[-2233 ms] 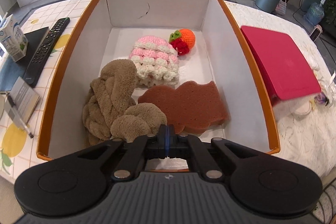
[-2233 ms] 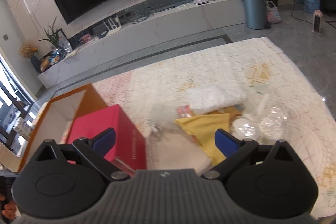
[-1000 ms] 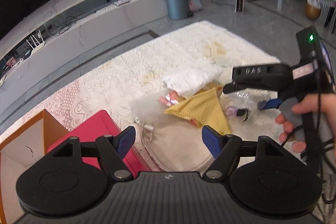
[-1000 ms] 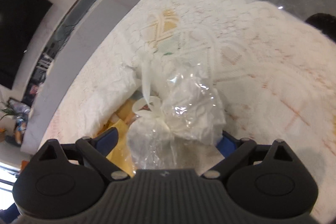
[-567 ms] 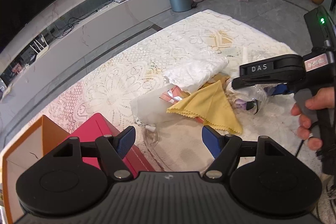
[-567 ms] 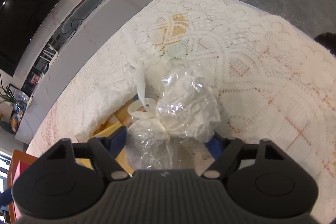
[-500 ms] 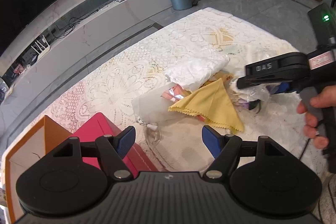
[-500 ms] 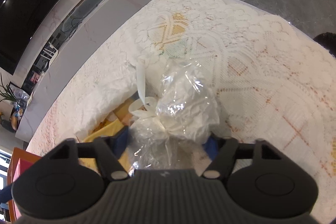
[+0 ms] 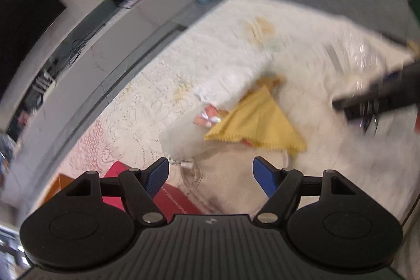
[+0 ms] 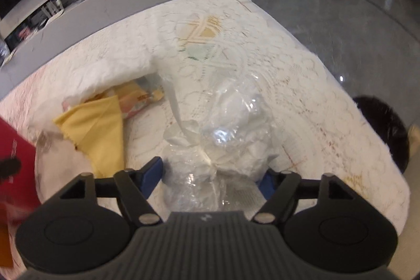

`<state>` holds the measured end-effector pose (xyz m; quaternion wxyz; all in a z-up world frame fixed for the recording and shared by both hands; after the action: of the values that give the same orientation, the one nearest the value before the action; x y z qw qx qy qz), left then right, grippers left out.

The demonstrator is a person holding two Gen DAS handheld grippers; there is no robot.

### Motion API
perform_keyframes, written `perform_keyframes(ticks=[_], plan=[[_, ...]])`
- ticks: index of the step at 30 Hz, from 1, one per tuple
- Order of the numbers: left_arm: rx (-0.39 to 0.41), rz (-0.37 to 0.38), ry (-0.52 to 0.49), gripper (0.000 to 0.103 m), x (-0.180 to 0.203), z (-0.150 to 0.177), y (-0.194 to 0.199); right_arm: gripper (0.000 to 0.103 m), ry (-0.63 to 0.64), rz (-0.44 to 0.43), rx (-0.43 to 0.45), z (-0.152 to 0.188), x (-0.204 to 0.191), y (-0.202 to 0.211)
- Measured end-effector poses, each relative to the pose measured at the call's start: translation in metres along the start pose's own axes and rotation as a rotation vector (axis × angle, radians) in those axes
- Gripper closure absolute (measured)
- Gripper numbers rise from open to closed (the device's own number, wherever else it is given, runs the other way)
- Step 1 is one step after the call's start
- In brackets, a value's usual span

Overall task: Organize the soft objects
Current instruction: 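Grasp the clear plastic bag of white tissue with the right tool, then grasp the yellow cloth with the left tool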

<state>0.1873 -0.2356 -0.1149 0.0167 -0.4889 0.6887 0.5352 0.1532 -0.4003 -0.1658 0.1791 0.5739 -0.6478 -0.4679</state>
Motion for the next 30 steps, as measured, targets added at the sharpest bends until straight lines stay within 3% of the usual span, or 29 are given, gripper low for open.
perform_keyframes(ticks=[3, 5, 8, 11, 14, 18, 20, 23, 25, 29, 30], plan=[[0.003, -0.031, -0.065, 0.017, 0.010, -0.007, -0.011, 0.035, -0.056, -0.039, -0.002, -0.001, 0.003, -0.007], [0.025, -0.011, -0.112, 0.015, 0.022, -0.014, -0.018, 0.042, -0.056, -0.058, 0.006, -0.004, 0.001, -0.006], [0.032, 0.008, -0.221, 0.013, 0.046, -0.022, -0.036, 0.045, -0.043, -0.073, 0.015, -0.008, -0.002, -0.004], [0.059, -0.015, -0.266, 0.013, 0.060, -0.032, -0.054, 0.045, -0.039, -0.075, 0.033, -0.013, 0.000, 0.001], [0.045, -0.061, -0.229, 0.013, 0.063, -0.042, -0.072, 0.045, -0.059, -0.077, 0.055, -0.018, 0.006, 0.005], [-0.026, 0.014, -0.087, 0.013, 0.063, -0.049, -0.092, 0.045, -0.038, 0.011, 0.080, -0.021, 0.014, 0.008], [-0.071, 0.019, -0.063, 0.008, 0.064, -0.046, -0.102, 0.045, -0.037, 0.013, 0.085, -0.022, 0.015, 0.009], [-0.070, 0.013, -0.024, 0.007, 0.062, -0.049, -0.103, 0.045, -0.037, 0.010, 0.085, -0.023, 0.015, 0.008], [-0.080, 0.025, 0.005, 0.014, 0.059, -0.050, -0.102, 0.045, -0.022, 0.020, 0.083, -0.022, 0.014, 0.008], [-0.074, 0.039, -0.031, 0.045, 0.063, -0.046, -0.095, 0.045, -0.022, 0.014, 0.087, -0.022, 0.012, 0.008], [-0.080, 0.038, -0.042, 0.048, 0.063, -0.044, -0.094, 0.045, -0.026, 0.012, 0.089, -0.022, 0.012, 0.009]])
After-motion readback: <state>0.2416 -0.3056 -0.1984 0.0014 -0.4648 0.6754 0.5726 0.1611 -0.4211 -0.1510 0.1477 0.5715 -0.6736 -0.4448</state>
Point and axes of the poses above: each gripper's, at about its wrist camera, not at the fingertips, and y roughly against the way its jaws point, x to its right, z to its underside, the point moved 9 cm from there along -y, roughly the way its jaws point, and after that the axes turned 8 degrees about -z, right-handed, at the moved point
